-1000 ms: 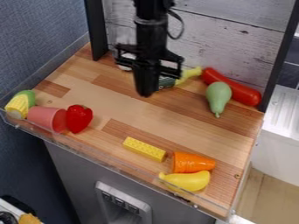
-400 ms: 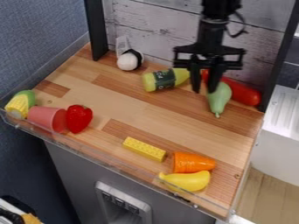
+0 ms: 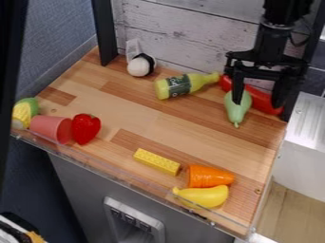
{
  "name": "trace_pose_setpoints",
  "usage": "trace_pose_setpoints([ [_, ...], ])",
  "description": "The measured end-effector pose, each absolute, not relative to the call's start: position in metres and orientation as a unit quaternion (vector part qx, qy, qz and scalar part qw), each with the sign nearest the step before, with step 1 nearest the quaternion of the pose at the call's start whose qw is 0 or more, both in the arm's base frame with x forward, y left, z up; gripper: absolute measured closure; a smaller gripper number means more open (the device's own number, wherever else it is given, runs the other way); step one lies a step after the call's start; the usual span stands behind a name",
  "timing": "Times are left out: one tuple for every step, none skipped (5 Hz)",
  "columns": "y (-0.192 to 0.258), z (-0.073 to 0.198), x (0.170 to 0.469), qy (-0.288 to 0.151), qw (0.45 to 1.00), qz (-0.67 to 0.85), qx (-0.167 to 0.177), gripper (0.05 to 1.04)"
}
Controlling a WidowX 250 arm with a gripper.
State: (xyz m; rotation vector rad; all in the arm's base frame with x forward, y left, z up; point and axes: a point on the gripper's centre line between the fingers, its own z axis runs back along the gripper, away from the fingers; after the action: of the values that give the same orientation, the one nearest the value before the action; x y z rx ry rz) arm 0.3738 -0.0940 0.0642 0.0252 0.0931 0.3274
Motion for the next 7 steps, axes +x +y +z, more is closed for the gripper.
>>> trace_pose_setpoints([
  [-0.099, 0.061, 0.376, 0.037, 0.993, 0.11, 0.01, 0.084],
  [-0.101, 0.051, 0.377, 0.035, 0.996, 0.083, 0.013, 0.085],
  [-0.101, 0.035, 0.376, 0.038, 0.995, 0.089, 0.014, 0.085],
  [-0.102, 0.022, 0.377, 0.037, 0.992, 0.121, 0.014, 0.087],
  [-0.102, 0.012, 0.376, 0.037, 0.985, 0.17, 0.015, 0.089],
  [-0.101, 0.01, 0.378, 0.032, 0.978, 0.206, 0.014, 0.149],
  [-0.102, 0.01, 0.378, 0.031, 0.976, 0.214, 0.014, 0.432],
])
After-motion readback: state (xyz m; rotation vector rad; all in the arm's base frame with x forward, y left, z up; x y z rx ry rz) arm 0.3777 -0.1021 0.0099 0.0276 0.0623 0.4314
